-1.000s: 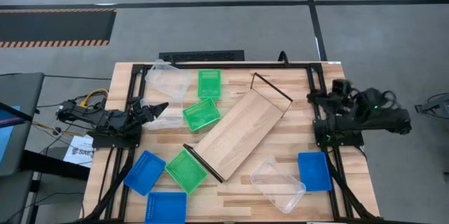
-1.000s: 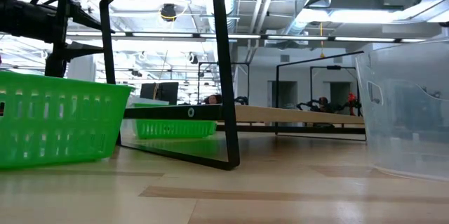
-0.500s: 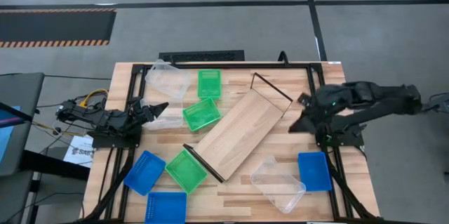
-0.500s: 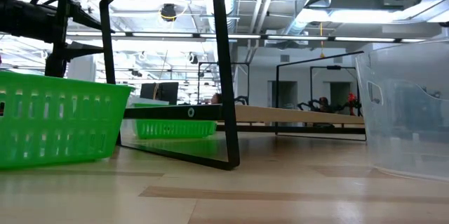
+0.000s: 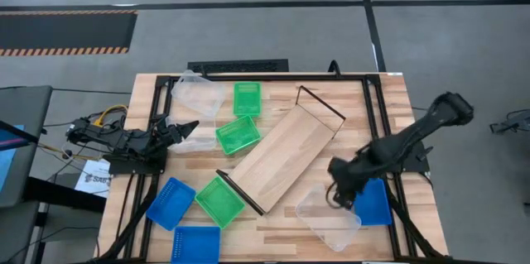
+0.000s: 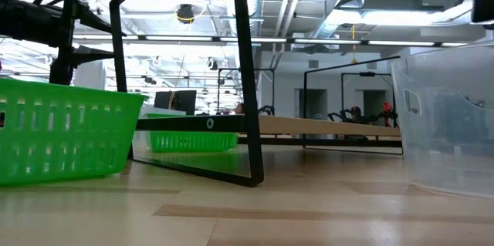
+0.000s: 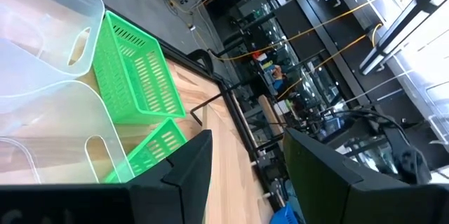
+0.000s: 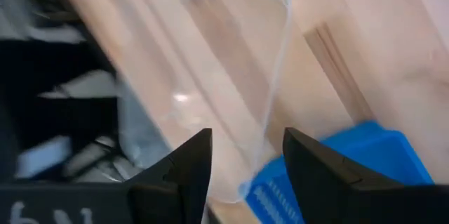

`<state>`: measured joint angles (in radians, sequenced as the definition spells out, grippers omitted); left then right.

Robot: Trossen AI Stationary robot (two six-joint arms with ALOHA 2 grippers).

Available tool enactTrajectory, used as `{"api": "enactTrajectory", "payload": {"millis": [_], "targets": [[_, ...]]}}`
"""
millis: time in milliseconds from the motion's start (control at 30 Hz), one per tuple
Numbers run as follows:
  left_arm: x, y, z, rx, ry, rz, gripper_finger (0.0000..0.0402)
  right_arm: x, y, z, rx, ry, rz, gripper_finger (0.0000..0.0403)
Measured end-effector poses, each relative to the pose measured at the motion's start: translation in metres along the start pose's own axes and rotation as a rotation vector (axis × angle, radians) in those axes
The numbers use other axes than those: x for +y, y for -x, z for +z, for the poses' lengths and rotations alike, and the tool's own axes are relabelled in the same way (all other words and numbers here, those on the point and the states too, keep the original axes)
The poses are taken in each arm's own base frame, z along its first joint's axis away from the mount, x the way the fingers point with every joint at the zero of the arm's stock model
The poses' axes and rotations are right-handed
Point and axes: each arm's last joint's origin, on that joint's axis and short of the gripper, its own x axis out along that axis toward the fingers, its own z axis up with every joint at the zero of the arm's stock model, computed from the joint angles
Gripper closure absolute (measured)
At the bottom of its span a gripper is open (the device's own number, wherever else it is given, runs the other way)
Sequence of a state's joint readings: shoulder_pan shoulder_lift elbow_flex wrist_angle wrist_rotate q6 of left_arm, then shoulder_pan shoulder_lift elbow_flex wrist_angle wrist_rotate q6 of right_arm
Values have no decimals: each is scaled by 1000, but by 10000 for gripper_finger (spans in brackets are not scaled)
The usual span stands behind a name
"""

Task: Stack baskets on shelf by color
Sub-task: Put the bottom transparent bin on the shelf

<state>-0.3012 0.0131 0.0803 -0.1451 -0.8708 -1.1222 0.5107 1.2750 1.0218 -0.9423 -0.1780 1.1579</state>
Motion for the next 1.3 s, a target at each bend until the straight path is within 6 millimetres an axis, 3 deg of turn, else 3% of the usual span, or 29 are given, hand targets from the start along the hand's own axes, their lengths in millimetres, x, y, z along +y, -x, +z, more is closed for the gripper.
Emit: {"api": "enactTrajectory", "payload": {"millis": [267, 467, 733, 900, 1100, 1300], "targets": [[0, 0, 0, 1, -14, 3, 237, 6, -52, 10, 86, 32, -181, 176], [2, 0, -1, 6, -33, 12, 237, 2, -73, 21, 99, 37, -251, 132], [2, 0, -1, 17, -37, 12, 237, -1, -95, 24, 110, 52, -346, 133], [2, 0, -1, 17, -37, 12, 237, -1, -107, 20, 126, 62, -390, 202], [2, 0, -1, 18, -40, 13, 237, 0, -105, 18, 135, 41, -376, 375], [2, 0, -1, 20, -45, 16, 237, 5, -73, 16, 94, 53, -248, 396]]}}
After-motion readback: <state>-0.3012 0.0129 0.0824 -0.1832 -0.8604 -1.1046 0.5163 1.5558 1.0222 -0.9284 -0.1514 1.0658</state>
